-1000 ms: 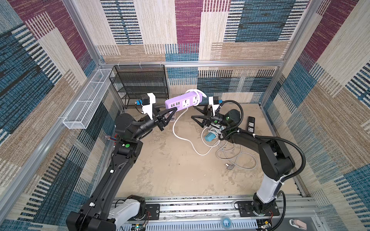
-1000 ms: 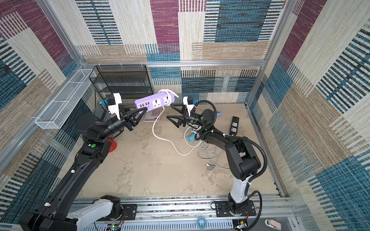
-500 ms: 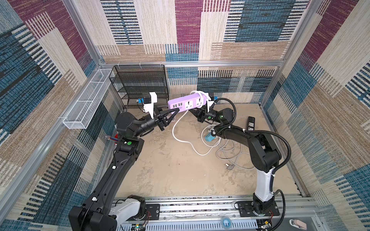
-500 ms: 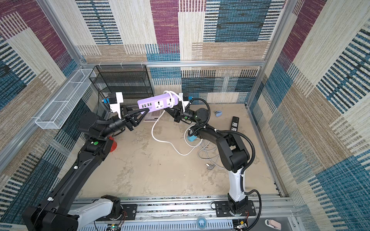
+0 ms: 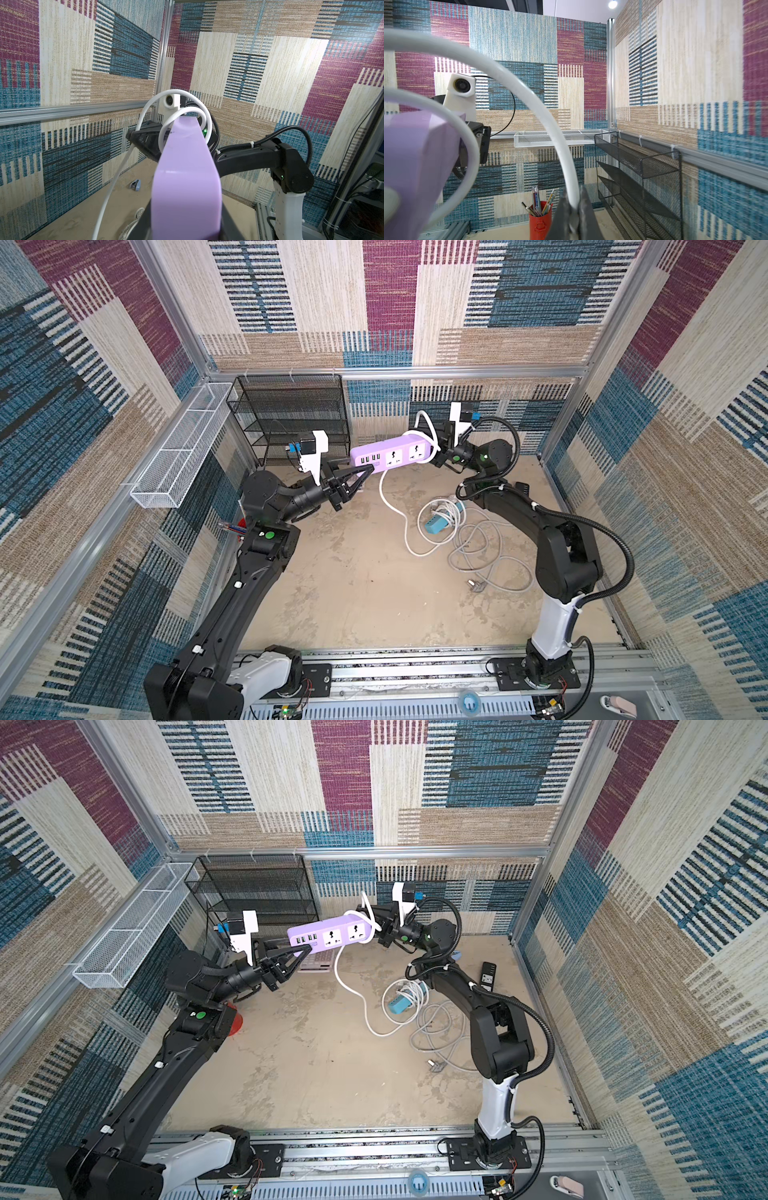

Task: Unwrap the cord wrapped around the power strip
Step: Unwrap the power cord from the power strip.

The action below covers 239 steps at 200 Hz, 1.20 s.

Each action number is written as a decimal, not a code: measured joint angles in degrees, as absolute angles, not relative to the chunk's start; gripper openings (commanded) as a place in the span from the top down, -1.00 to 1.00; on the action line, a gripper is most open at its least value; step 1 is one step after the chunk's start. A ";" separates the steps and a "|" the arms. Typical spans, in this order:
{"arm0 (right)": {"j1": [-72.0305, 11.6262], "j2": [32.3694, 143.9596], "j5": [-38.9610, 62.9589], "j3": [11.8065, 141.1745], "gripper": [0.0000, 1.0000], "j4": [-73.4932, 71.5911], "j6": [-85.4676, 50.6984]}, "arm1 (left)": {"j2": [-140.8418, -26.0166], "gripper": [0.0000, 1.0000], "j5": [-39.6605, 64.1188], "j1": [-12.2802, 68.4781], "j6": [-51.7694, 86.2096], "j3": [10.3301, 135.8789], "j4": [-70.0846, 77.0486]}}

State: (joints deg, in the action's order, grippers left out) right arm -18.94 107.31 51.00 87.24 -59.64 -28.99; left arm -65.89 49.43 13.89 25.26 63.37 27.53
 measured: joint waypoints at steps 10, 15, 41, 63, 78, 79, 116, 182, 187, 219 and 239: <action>-17.89 105.32 50.87 86.80 1.00 -57.65 -27.68 | -65.84 1.00 48.95 13.89 24.86 63.53 26.83; -17.45 104.14 50.85 86.39 1.00 -56.69 -26.87 | -65.73 1.00 48.40 13.89 24.56 63.61 26.44; -16.25 96.64 49.95 82.50 1.00 -50.39 -21.08 | -64.38 1.00 45.12 13.89 22.04 63.64 22.90; -16.08 90.91 49.01 78.65 1.00 -44.16 -16.10 | -62.94 1.00 41.69 13.89 19.38 63.61 20.56; -16.10 87.15 48.82 75.22 1.00 -39.57 -13.10 | -62.04 1.00 39.24 13.89 17.98 63.51 18.85; -16.10 86.78 48.86 74.89 1.00 -39.11 -12.82 | -62.00 1.00 39.13 13.89 17.91 63.51 18.76; -16.93 78.98 48.99 68.05 1.00 -28.25 -6.72 | -61.23 1.00 34.41 13.54 15.70 62.98 16.75; -25.98 76.90 50.35 61.39 1.00 -12.56 0.67 | -60.86 1.00 31.66 12.86 15.05 62.39 15.68; -26.20 77.28 50.43 60.51 1.00 -12.49 0.67 | -60.77 1.00 31.66 12.86 15.05 62.39 15.68; -27.18 81.43 50.46 56.18 1.00 -13.39 -1.32 | -60.77 1.00 31.94 12.75 15.31 62.39 16.29; -27.40 85.67 50.41 55.57 1.00 -16.75 -3.57 | -61.56 1.00 34.13 12.64 16.78 62.37 18.04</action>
State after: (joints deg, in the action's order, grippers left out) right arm -27.40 85.67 50.41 55.57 -16.75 -3.57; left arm -61.56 34.13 12.64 16.78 62.37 18.04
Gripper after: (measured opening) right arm 0.091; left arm 0.341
